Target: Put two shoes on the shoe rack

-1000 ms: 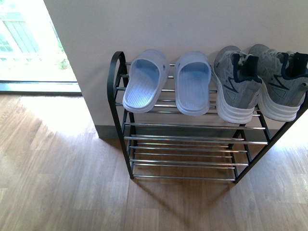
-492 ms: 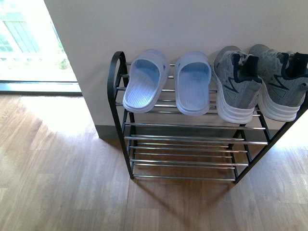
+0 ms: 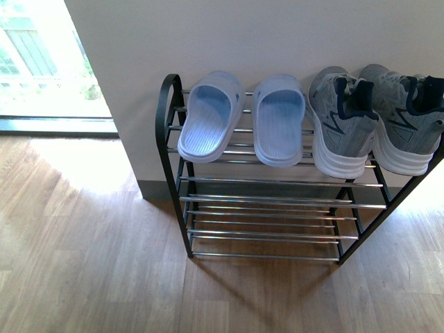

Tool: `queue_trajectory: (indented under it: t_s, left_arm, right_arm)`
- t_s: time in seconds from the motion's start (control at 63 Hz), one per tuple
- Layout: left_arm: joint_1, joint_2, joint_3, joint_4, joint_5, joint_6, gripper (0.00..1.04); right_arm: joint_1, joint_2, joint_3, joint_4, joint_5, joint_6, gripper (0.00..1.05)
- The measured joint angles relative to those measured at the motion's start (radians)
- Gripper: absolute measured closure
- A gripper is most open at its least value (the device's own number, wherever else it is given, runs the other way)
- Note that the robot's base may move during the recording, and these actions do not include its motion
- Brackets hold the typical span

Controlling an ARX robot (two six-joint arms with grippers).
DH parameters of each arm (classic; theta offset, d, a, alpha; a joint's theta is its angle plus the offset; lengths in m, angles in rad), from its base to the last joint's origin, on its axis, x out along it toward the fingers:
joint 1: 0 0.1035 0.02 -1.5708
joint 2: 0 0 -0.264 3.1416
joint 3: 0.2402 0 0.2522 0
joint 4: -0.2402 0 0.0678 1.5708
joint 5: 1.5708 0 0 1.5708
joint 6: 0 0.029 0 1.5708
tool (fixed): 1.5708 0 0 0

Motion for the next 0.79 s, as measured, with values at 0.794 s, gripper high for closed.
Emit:
queue_trajectory:
  t_s: [0.794]
  left_arm:
    - [0.000,-0.416,-0.001,-0.389,0.000,0.000,1.03]
  right_arm:
    - [0.000,0.000,0.000,0.000,0.000,0.000,0.09]
